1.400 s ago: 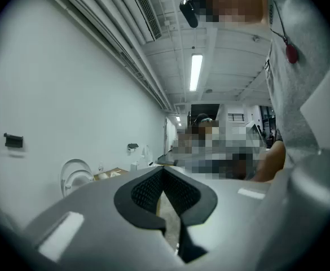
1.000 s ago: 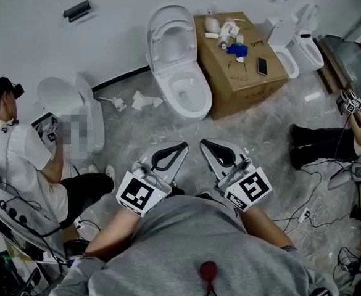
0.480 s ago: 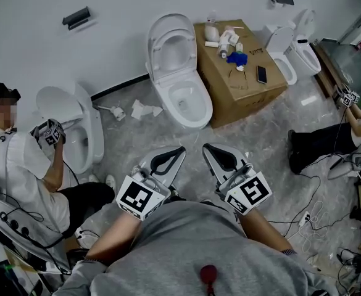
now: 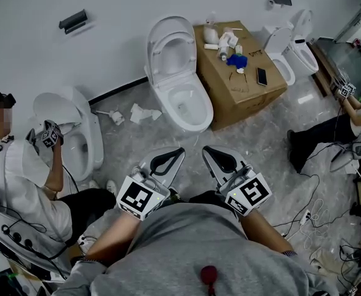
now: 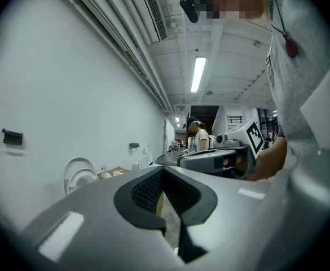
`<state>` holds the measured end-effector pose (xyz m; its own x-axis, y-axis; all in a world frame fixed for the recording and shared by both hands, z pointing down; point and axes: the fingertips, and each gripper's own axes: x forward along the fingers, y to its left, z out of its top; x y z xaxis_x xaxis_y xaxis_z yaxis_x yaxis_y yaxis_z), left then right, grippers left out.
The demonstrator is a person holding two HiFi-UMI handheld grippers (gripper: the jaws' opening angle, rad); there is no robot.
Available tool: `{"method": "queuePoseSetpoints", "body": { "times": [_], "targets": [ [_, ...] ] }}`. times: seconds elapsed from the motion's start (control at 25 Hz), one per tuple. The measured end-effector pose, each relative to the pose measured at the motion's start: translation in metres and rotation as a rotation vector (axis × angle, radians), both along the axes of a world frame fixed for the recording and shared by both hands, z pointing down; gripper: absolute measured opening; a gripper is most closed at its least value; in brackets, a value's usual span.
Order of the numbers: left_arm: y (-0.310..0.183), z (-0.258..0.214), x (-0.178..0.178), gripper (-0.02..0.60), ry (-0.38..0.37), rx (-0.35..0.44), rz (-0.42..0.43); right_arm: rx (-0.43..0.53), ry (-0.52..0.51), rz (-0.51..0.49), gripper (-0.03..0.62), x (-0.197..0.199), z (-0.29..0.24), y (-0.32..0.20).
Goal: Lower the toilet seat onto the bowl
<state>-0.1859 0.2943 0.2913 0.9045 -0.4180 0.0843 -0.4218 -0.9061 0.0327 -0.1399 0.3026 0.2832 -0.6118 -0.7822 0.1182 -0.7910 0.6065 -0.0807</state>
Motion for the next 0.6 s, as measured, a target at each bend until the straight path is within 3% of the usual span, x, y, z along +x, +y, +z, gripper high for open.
{"method": "queuePoseSetpoints", "body": {
  "times": [0.36,0.6],
  "targets": [
    [-0.025,0.001,0.012,0.009,-0.008,-0.058,-0.038,-0.002,-0.013,-0.014,0.014,0.017,0.0,-0.029],
    [-0.049,0.001,0.027,0.009,-0.018,0.009,-0.069,0.014,-0.018,-0.056,0.014,0.032,0.001,-0.057]
  ]
}}
